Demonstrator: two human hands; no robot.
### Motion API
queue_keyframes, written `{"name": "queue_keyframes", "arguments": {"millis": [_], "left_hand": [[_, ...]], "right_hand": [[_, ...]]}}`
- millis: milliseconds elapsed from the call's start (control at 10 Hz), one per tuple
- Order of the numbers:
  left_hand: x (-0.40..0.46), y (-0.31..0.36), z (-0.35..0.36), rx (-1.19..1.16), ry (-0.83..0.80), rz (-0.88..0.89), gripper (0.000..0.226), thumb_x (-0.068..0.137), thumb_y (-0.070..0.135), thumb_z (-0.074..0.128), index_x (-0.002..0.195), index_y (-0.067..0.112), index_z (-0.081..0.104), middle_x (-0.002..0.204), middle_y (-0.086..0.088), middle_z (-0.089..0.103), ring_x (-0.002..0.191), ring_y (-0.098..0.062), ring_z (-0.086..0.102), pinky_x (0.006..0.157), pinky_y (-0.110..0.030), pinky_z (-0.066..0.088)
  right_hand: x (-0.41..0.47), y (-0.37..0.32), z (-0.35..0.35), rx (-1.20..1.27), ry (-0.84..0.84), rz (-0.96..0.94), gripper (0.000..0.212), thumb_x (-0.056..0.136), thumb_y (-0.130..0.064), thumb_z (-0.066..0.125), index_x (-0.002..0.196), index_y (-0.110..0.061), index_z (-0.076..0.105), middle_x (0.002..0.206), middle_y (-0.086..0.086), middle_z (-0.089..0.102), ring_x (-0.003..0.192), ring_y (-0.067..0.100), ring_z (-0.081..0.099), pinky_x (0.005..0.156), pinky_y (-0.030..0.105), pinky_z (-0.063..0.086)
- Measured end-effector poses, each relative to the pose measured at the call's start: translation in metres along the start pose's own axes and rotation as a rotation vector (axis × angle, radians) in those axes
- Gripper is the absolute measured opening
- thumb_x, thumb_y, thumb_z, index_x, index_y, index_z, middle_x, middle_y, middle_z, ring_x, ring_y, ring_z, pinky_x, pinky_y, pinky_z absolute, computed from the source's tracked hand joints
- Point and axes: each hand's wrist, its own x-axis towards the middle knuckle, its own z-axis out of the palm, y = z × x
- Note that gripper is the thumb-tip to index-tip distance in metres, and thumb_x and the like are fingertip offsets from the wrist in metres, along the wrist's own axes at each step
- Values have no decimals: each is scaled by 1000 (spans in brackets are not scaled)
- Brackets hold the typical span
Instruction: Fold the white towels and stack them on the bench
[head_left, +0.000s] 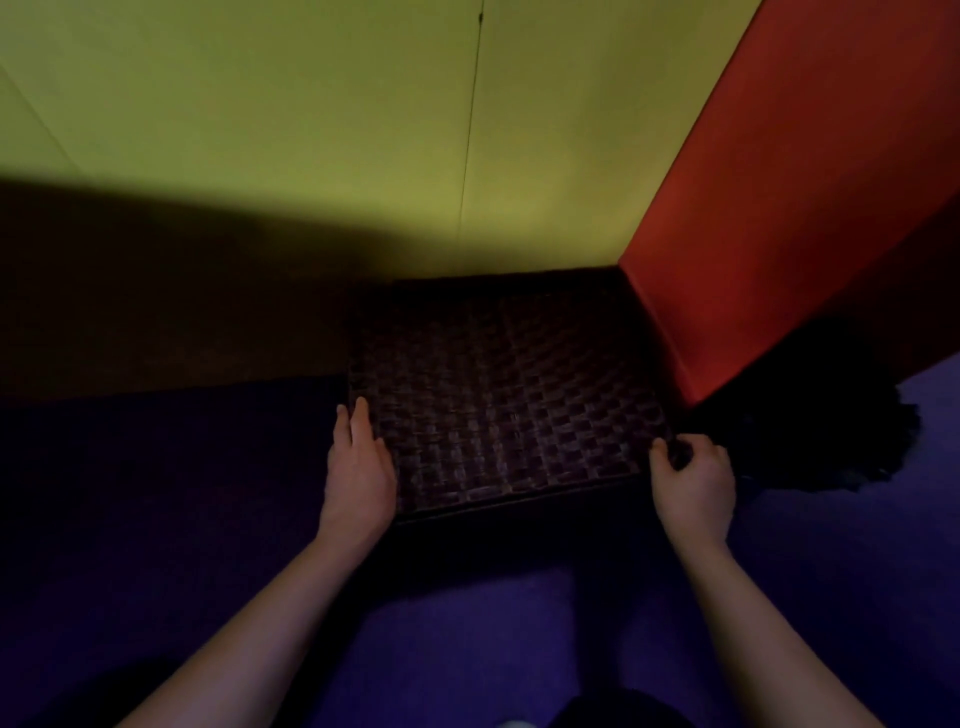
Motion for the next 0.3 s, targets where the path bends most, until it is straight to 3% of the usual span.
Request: {"name": "queue_keyframes", "arguments": {"millis": [100, 200, 300], "left_hand": [[-2, -5, 2, 16, -7, -2, 58, 105, 13, 35, 158, 7, 11, 162, -23, 16, 148, -36, 22, 119, -43, 27], [-3, -3, -4, 12, -37, -42, 55, 108, 20, 33, 158, 12, 14, 163, -22, 15, 146, -38, 25, 118, -50, 29], [-3, 5, -17, 52, -30, -63, 57, 106, 26, 40, 158, 19, 18, 161, -24, 15, 140, -45, 32, 114, -54, 33]], "right_hand": [[1, 0, -1, -9, 5, -4, 36, 95, -37, 62, 115, -8, 65, 105, 15, 60, 82, 19, 50, 73, 30, 42], [0, -4, -6, -1, -33, 10, 39, 95, -40, 61, 118, -8, 64, 107, 15, 61, 83, 20, 53, 73, 32, 45], [-2, -11, -9, -60, -26, 15, 48, 94, -46, 58, 128, -12, 57, 119, 18, 59, 96, 30, 58, 84, 44, 50]]}}
